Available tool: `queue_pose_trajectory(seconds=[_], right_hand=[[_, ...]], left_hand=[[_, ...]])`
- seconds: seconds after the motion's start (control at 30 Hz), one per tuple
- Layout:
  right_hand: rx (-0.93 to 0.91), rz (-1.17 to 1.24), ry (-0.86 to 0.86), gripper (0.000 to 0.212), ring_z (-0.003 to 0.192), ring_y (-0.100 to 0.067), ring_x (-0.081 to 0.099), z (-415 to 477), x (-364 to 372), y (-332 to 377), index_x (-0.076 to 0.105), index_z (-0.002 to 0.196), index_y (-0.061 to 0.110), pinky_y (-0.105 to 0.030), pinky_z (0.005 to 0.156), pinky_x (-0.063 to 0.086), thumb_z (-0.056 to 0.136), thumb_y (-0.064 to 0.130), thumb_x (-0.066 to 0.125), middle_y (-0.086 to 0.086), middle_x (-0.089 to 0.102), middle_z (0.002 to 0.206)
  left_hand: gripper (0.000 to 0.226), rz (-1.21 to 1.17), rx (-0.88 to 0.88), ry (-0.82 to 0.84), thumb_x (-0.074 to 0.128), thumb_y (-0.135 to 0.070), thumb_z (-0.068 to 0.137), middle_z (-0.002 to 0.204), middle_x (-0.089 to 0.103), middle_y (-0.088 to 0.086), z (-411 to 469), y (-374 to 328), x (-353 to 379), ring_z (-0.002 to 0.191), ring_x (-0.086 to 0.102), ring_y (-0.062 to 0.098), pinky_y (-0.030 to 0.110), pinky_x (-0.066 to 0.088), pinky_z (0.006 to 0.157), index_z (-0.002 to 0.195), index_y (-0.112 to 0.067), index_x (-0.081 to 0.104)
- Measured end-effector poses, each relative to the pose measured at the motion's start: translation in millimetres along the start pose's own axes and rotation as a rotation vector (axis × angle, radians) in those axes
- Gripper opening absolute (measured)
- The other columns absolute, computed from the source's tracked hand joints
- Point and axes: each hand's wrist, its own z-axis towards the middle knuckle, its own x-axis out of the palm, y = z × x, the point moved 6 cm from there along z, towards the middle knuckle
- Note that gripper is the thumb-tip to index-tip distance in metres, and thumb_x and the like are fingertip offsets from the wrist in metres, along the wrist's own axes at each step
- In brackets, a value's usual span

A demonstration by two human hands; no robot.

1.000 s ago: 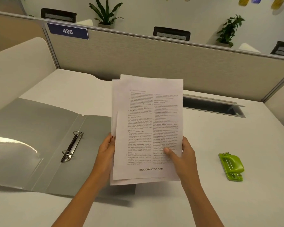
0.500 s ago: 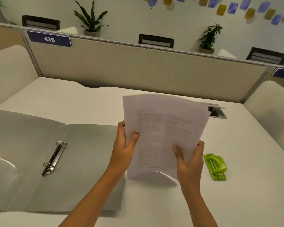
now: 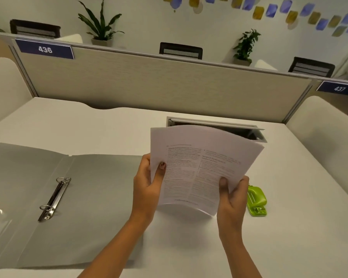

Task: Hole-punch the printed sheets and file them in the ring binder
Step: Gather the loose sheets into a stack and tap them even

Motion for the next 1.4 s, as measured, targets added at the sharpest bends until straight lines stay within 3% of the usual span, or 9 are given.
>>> queue_pose_trajectory(seconds=[0.17,0.3,0.5,0.73,0.93,1.07,1.17,1.27,1.4], right_hand=[[0.097,-0.008,0.005,0.025,0.095,-0.001,0.062,-11,-2,-19,0.05,0.109,0.039,-0.012,0.071,0.053,0.099,0.016,0.045,0.019,0.065,0.101],[0.103,0.016,-0.026,0.019,0.094,0.0,0.062,-13,-4,-18,0.052,0.108,0.04,-0.01,0.07,0.052,0.096,0.025,0.047,0.022,0.065,0.099],[0.206,-0.044,0.01,0.031,0.097,0.008,0.06,-25,-6,-41,0.048,0.128,0.025,-0.005,0.074,0.051,0.098,0.015,0.048,0.012,0.063,0.113],[0.294,-0.164,0.013,0.011,0.09,-0.01,0.067,-19,-21,-51,0.059,0.095,0.035,-0.019,0.07,0.049,0.088,0.031,0.066,0.017,0.071,0.089],[0.454,0.248,-0.124,0.044,0.094,-0.017,0.072,-31,-17,-53,0.063,0.11,0.018,-0.023,0.078,0.058,0.071,0.033,0.076,0.0,0.074,0.104],[0.485,0.38,-0.022,0.036,0.101,-0.012,0.07,-34,10,-45,0.062,0.119,0.02,-0.025,0.078,0.059,0.084,0.022,0.068,0.004,0.073,0.112],[0.432,0.22,-0.075,0.024,0.094,-0.009,0.07,-28,9,-40,0.064,0.113,0.019,-0.027,0.078,0.056,0.089,0.019,0.065,0.006,0.074,0.104],[0.294,0.09,-0.127,0.014,0.085,0.001,0.069,-12,-3,-27,0.065,0.1,0.026,-0.015,0.068,0.055,0.089,0.017,0.066,0.016,0.074,0.093],[0.129,-0.006,-0.132,0.015,0.081,0.003,0.067,8,-18,-8,0.064,0.094,0.03,-0.008,0.063,0.051,0.089,0.016,0.065,0.023,0.072,0.088]], left_hand=[[0.034,0.054,0.007,-0.02,0.054,-0.028,0.095,0.107,0.067,-0.02,-8,7,2,0.101,0.066,0.01,0.026,0.058,0.072,0.108,-0.059,0.053],[0.028,0.04,0.005,-0.074,0.053,-0.035,0.091,0.106,0.068,-0.02,-12,10,1,0.099,0.067,0.01,0.028,0.059,0.072,0.108,-0.057,0.054],[0.029,0.037,-0.062,-0.078,0.053,-0.037,0.088,0.105,0.067,-0.024,-19,22,5,0.102,0.064,0.006,0.021,0.057,0.074,0.109,-0.056,0.057],[0.017,-0.052,-0.138,-0.251,0.052,-0.028,0.096,0.088,0.073,-0.006,-6,28,-6,0.081,0.069,0.015,0.026,0.057,0.065,0.103,-0.028,0.067],[0.016,-0.287,-0.29,-0.367,0.055,-0.02,0.096,0.091,0.074,-0.009,-3,41,-14,0.081,0.069,0.007,0.024,0.056,0.071,0.1,-0.028,0.068],[0.019,-0.459,-0.358,-0.346,0.055,-0.015,0.095,0.099,0.076,-0.004,-10,51,-6,0.088,0.071,0.011,0.021,0.056,0.066,0.106,-0.025,0.068],[0.022,-0.552,-0.398,-0.331,0.054,-0.015,0.095,0.109,0.074,0.003,-11,56,-5,0.099,0.07,0.017,0.027,0.058,0.073,0.114,-0.019,0.065],[0.026,-0.588,-0.396,-0.33,0.052,-0.014,0.095,0.111,0.073,0.006,3,59,-29,0.098,0.071,0.021,0.03,0.059,0.07,0.117,-0.018,0.064],[0.036,-0.39,-0.303,-0.273,0.057,-0.022,0.092,0.11,0.07,0.003,28,51,-79,0.092,0.07,0.025,0.036,0.061,0.063,0.127,-0.02,0.05]])
